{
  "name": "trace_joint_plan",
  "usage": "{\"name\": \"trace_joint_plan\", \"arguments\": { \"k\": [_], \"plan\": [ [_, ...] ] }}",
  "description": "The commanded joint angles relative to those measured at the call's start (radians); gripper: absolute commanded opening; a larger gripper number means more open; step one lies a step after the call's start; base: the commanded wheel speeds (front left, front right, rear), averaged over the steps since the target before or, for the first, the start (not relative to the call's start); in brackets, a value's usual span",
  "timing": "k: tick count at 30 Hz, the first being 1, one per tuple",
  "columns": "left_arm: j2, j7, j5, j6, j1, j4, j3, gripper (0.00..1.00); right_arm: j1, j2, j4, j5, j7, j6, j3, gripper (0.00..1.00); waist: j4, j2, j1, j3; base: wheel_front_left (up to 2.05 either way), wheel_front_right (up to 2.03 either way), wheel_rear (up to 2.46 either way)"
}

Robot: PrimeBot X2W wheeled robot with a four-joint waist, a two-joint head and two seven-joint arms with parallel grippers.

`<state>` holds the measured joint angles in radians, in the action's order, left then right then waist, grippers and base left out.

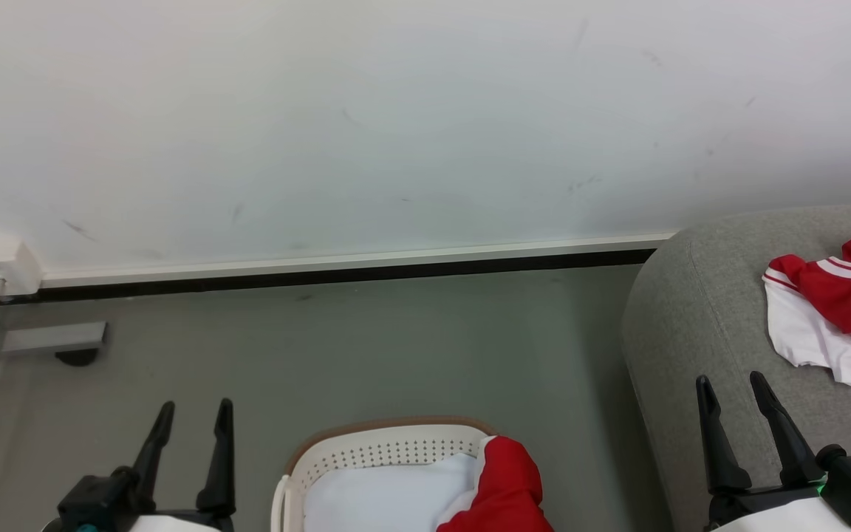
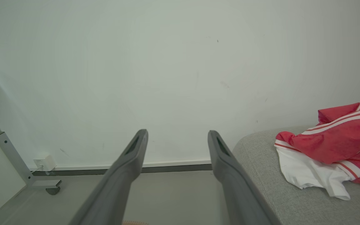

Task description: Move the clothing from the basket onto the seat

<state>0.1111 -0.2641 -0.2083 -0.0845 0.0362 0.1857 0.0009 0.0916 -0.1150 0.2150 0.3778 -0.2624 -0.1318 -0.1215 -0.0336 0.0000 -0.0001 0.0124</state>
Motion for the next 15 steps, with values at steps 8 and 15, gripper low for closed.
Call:
{"name": "trace_joint_plan", "arguments": {
  "k": [8, 15],
  "plan": [
    [-0.023, 0.0, 0.043, -0.028, 0.013, 0.007, 0.034, 1.0, 0.006, 0.02, -0.006, -0.03, -0.003, 0.002, 0.009, 1.0, -0.004, 0.0, 0.0001, 0.009, 0.0, 0.0, 0.0],
    [-0.034, 0.0, 0.055, -0.041, 0.024, 0.015, 0.047, 1.0, 0.018, 0.025, -0.001, -0.035, -0.003, 0.002, 0.005, 1.0, -0.008, 0.0, 0.0001, 0.015, 0.0, 0.0, 0.0]
  ]
}}
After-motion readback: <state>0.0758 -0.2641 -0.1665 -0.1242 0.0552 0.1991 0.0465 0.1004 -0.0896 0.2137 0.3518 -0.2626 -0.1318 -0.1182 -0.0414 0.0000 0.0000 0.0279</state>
